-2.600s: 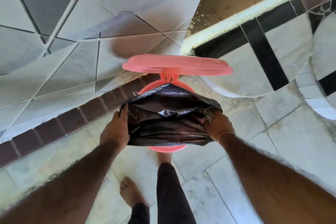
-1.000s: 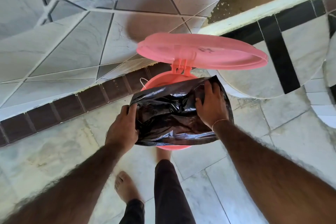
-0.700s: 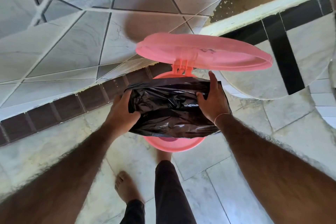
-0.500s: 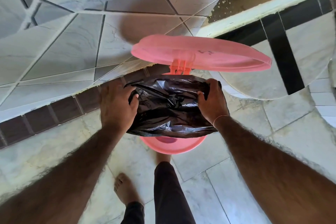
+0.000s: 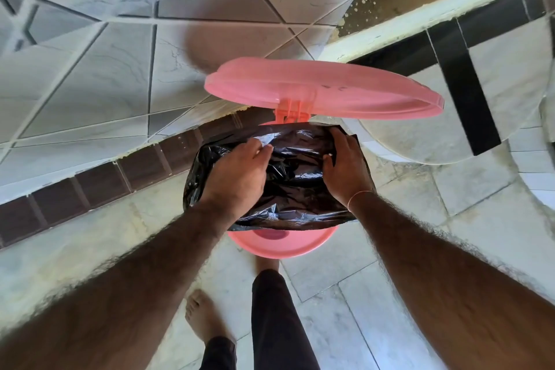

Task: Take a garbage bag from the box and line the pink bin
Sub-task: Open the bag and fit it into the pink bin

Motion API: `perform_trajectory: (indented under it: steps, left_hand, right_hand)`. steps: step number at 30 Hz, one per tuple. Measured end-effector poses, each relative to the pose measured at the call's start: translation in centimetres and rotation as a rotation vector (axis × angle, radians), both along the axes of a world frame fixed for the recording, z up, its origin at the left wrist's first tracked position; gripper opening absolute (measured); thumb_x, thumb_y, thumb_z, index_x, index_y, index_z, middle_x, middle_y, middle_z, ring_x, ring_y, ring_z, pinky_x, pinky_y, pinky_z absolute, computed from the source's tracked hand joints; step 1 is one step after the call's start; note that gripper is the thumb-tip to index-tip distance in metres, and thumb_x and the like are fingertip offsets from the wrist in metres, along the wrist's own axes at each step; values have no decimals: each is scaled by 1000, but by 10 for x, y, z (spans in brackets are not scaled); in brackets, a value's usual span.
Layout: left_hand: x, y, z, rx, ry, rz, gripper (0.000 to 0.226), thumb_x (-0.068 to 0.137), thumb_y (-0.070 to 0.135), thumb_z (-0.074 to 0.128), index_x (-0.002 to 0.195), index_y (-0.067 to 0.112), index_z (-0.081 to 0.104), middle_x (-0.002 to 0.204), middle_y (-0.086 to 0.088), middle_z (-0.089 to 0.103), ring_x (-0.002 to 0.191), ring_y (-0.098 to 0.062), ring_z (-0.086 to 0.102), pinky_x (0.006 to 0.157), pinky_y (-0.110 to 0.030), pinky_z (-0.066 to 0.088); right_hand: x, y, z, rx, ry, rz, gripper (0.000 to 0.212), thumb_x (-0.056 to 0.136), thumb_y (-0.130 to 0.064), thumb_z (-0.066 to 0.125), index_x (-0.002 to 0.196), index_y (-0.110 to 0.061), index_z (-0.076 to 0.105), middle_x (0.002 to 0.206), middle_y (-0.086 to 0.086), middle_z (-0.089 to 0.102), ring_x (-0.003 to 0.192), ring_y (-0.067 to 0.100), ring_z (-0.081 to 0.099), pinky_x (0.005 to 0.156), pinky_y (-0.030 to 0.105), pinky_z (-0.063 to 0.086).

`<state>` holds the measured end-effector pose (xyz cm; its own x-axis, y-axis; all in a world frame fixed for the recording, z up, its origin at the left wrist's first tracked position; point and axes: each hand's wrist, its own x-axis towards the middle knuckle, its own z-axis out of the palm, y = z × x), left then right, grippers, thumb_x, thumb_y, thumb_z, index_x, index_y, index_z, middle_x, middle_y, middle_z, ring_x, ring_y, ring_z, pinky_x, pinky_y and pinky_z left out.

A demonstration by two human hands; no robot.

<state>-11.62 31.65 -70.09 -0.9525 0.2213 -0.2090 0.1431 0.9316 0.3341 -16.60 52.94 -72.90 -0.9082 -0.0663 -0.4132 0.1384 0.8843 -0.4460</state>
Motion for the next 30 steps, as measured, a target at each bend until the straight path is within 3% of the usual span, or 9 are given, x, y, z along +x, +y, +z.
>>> perform_trajectory:
  steps: [3, 6, 10, 13, 18, 23, 26, 30]
  left_hand:
    - [-7, 8, -9, 5, -33, -49, 54, 83, 8, 60, 135, 5, 48, 120, -10, 58, 101, -27, 58, 88, -40, 52]
    - [-15, 10, -18, -37, -42, -25, 66, 82, 8, 60, 144, 9, 36, 137, -7, 49, 118, -24, 50, 100, -39, 44]
    - [-28, 4, -24, 22, -112, 126, 70, 87, 17, 57, 149, 17, 25, 146, -6, 36, 129, -26, 40, 104, -47, 41]
    - [-34, -3, -29, 153, -208, 179, 68, 91, 27, 56, 150, 26, 21, 145, -6, 37, 125, -27, 47, 101, -50, 44]
    - [-38, -13, -35, 431, -426, 460, 60, 93, 33, 54, 148, 24, 31, 147, -5, 45, 126, -22, 50, 108, -35, 39]
    - [-8, -19, -38, 426, -328, 591, 54, 92, 25, 55, 143, 18, 39, 137, -9, 55, 121, -24, 54, 102, -28, 39]
    - [12, -19, -37, 416, -308, 643, 55, 92, 22, 54, 144, 18, 37, 137, -11, 55, 123, -28, 53, 103, -32, 41]
    - [28, -19, -37, 383, -303, 671, 60, 90, 26, 56, 146, 22, 33, 142, -11, 50, 129, -28, 48, 108, -38, 39]
  right_hand:
    - [1, -5, 1, 75, 70, 44, 60, 85, -11, 52, 143, -16, 35, 138, 15, 44, 124, 37, 44, 103, 52, 41]
    - [3, -9, 1, 162, 151, 145, 57, 81, -9, 54, 137, -13, 42, 129, 15, 50, 112, 38, 50, 95, 53, 45]
    - [1, -9, -3, 57, 59, 108, 62, 84, -12, 52, 143, -19, 35, 134, 13, 49, 118, 35, 51, 101, 50, 44]
    - [-3, -7, -2, 3, -33, 49, 68, 85, -17, 53, 147, -28, 25, 132, 12, 51, 119, 32, 51, 101, 45, 45]
    - [-10, 4, -8, -56, -205, -60, 62, 84, -33, 59, 141, -30, 33, 126, 10, 57, 116, 29, 55, 102, 38, 44]
    - [1, 15, -9, -63, -277, -150, 49, 85, -33, 63, 127, -17, 45, 118, 11, 61, 109, 29, 57, 91, 31, 44]
    - [17, 20, -10, -70, -290, -216, 41, 85, -36, 64, 117, -14, 49, 113, 12, 64, 105, 32, 59, 87, 32, 45]
    - [35, 25, -11, -94, -283, -309, 47, 85, -37, 65, 122, -17, 46, 111, 10, 66, 102, 31, 61, 84, 29, 45]
